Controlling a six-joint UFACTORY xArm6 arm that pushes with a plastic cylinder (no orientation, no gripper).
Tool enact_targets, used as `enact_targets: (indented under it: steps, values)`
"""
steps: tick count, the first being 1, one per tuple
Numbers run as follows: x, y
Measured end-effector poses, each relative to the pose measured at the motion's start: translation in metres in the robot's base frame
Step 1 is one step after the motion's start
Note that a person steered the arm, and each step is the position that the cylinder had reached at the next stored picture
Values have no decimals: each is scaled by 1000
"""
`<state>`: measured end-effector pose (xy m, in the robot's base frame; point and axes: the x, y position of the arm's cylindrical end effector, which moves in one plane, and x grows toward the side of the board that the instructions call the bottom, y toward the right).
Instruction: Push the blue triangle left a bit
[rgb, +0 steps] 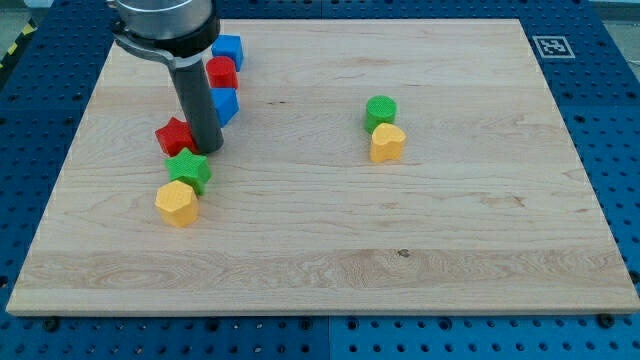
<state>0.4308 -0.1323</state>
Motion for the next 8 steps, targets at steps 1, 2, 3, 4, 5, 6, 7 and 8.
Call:
enact_targets:
  steps: [1,2,3,4,5,6,7,8]
  values:
    - [0,33]
    - [-3,73]
    - [-31,78]
    - [-53,74]
    - [-58,67]
    - [-61,53]
    - [-62,41]
    - [-62,32]
